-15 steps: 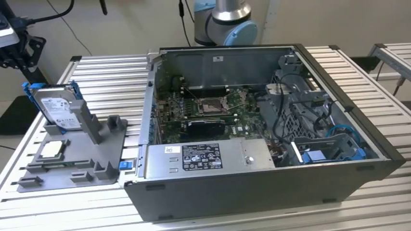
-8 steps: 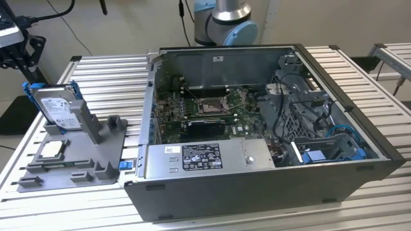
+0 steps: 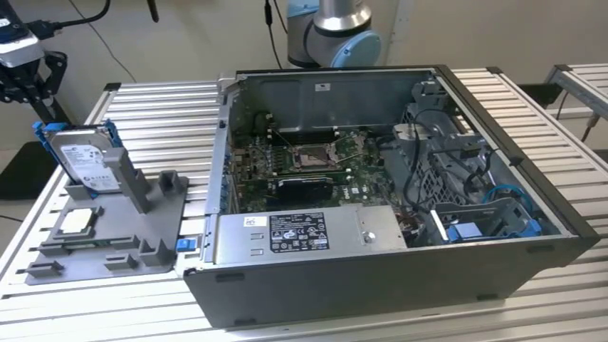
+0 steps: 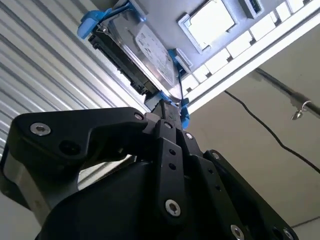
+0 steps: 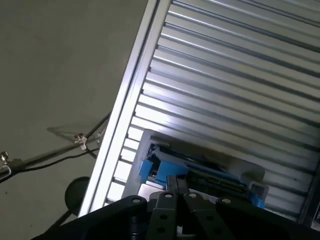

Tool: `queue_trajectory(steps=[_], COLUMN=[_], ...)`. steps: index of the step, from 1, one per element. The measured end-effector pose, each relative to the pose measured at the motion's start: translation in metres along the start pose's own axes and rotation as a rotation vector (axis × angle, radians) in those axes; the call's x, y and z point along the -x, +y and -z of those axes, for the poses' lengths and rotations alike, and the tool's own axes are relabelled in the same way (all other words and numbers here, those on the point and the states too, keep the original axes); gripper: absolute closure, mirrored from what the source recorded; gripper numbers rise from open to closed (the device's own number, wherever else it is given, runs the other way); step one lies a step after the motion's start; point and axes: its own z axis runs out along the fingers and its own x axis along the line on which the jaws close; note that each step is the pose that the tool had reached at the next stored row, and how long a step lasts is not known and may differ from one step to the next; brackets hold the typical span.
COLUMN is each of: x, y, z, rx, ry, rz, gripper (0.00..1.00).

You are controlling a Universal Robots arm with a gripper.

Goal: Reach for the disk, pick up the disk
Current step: 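Pick up the disk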

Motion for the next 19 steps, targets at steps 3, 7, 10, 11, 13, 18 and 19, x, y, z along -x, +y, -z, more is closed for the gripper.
queue_trajectory(steps=[3, 7, 10, 11, 13, 18, 19], x=[0.0000, 0.0000, 0.0000, 0.0000, 0.0000, 0.0000, 0.0000], y=[0.0000, 0.0000, 0.0000, 0.0000, 0.0000, -0.0001, 0.0000], z=[0.0000, 0.0000, 0.0000, 0.0000, 0.0000, 0.0000, 0.0000], rx=[0.0000, 0.0000, 0.0000, 0.0000, -0.0001, -0.0001, -0.0001], ry=[0.0019, 0.0044, 0.0063, 0.0069, 0.0083, 0.0118, 0.0125], rz=[0.049, 0.113, 0.162, 0.180, 0.216, 0.307, 0.325], gripper=[1.00, 1.00, 1.00, 1.00, 1.00, 1.00, 1.00])
